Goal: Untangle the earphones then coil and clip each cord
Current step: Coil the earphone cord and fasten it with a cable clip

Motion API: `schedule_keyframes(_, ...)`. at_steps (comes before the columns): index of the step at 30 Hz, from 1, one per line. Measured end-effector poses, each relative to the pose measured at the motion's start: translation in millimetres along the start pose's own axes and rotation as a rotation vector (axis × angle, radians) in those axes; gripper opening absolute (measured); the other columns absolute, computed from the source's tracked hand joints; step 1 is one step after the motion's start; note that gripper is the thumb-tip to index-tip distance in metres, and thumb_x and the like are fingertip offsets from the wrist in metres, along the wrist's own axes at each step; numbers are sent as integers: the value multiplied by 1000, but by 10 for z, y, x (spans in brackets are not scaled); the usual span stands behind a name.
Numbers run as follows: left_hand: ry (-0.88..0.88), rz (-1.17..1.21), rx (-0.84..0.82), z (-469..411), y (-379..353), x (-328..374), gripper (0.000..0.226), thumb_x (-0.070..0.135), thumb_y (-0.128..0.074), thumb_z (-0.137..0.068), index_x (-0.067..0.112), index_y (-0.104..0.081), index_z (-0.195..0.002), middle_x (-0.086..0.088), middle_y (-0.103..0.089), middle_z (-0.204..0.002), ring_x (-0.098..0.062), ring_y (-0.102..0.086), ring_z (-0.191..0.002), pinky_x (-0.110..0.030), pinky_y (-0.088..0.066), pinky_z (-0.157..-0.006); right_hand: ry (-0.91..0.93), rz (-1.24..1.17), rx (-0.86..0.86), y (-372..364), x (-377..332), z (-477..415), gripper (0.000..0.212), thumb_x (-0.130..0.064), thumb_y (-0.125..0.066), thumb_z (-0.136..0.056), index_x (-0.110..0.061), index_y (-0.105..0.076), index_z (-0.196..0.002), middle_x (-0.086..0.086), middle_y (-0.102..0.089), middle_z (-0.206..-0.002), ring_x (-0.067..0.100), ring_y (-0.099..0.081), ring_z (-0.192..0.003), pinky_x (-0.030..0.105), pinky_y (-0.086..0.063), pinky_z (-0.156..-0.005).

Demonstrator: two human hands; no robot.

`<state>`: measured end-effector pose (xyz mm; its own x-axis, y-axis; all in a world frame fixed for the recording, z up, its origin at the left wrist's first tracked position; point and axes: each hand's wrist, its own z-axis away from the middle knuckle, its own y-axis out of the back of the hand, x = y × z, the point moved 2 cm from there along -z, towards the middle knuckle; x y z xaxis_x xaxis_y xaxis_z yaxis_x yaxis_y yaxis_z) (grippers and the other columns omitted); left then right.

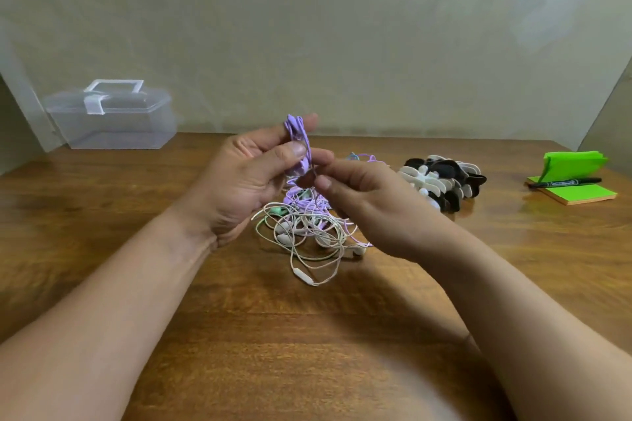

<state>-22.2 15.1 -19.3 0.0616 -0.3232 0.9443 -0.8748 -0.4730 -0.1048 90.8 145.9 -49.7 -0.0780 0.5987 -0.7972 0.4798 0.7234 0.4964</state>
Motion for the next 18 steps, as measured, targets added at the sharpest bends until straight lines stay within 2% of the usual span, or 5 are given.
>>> schedule_keyframes(3, -93, -361, 26, -85, 152, -98, 38, -1, -50, -105, 6, -57, -141, -16, -76, -105, 8, -64, -58, -3, -46, -62, 13, 181, -38, 8, -69, 9, 26, -33, -55, -109, -17, -75, -106, 10, -56, -72, 12, -44, -64, 38, -40, -62)
schedule_keyframes(7, -100, -688, -34, -140, 304, -224, 38, 13, -63, -102, 25, -64, -139, 11, -78, -113, -3, -70, -110, -31, -53, -104, 46, 275, 9, 114, -148, 40, 29, -34, -63, -104, -10, -72, -91, 1, -50, -61, 5, -41, -53, 24, -31, -51)
schedule_keyframes(11, -16, -854, -286, -94, 258, -244, 21, 25, -60, -106, 36, -76, -113, 9, -78, -102, -9, -70, -96, -40, -53, -95, 72, 214, 159, 282, -160, 31, 20, -30, -68, -101, -18, -69, -84, 4, -60, -64, 8, -45, -56, 30, -36, -55)
schedule_keyframes(14, 32, -720, -460, -37, 178, -200, 27, 21, -51, -109, 27, -71, -126, -4, -76, -116, -28, -68, -115, -55, -48, -105, 90, 59, 224, 376, -134, 15, 18, -26, -72, -98, -13, -68, -86, 23, -61, -74, 15, -47, -61, 33, -37, -58)
schedule_keyframes(18, 21, -552, -600, -16, 138, -183, 29, 16, -46, -110, 1, -69, -118, -23, -68, -122, -44, -59, -119, -46, -48, -105, 35, -145, 223, 406, -55, -7, 19, -20, -70, -100, -4, -68, -91, -9, -49, -56, 4, -41, -50, 20, -35, -54)
